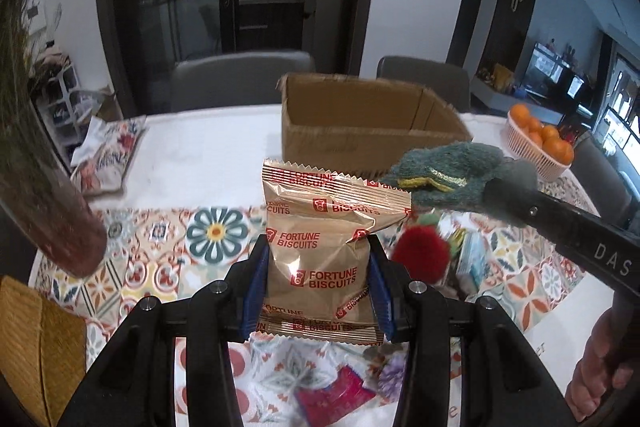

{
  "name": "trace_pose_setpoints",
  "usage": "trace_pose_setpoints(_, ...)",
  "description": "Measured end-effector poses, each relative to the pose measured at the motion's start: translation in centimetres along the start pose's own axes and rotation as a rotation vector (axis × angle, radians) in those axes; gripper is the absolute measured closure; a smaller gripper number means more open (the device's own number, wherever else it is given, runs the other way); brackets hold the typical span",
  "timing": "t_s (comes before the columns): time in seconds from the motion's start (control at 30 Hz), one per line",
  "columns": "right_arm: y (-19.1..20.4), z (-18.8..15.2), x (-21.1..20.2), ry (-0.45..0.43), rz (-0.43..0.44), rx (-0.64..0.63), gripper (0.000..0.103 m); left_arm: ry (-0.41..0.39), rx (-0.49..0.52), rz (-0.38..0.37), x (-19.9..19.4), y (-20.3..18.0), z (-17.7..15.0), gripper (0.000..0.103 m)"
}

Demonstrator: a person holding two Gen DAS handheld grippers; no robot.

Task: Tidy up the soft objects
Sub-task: 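Carry the biscuit packet with left tool while right tool carries the pad into the box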

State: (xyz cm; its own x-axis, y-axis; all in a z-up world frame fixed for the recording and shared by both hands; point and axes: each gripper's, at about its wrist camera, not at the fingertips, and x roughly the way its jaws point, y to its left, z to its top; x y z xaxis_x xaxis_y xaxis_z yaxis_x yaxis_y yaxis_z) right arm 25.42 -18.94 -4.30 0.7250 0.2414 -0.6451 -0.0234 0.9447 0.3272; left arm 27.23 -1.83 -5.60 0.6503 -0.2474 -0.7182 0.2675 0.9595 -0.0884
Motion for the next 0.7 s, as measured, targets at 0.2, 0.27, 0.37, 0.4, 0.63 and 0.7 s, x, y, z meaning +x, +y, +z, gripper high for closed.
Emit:
trace_pose_setpoints(0.2, -0.3, 2.5, -1.0, -0.061, 0.000, 0.001, 0.091, -0.035, 0.026, -0.020, -0.2, -1.0, 2.8, 0.058)
trace_pose_setpoints(0.27, -0.5, 3.4, -1.0, -0.074, -0.003, -0.007, 0.091, -0.042, 0.038, -0.018, 0.1, -1.3, 3.5, 0.058)
trace_pose_setpoints(0.37, -0.8, 4.9, -0.8, -0.084, -0.001, -0.008, 0.091, -0.050, 0.051, -0.023, 0.7, -1.7, 4.8, 0.058)
trace_pose_setpoints(0.4, -0.9, 5.5, -0.6, -0.086, 0.000, -0.011, 0.091, -0.053, 0.054, -0.022, 1.0, -1.8, 5.4, 0.058)
trace_pose_setpoints(0.63, -1.2, 8.7, 0.9, -0.068, 0.018, -0.025, 0.091, -0.057, 0.092, -0.020, 2.7, -2.4, 9.2, 0.058)
trace_pose_setpoints(0.7, -1.3, 9.8, 1.6, -0.056, 0.021, -0.033, 0.091, -0.056, 0.103, -0.020, 3.2, -2.4, 10.1, 0.058)
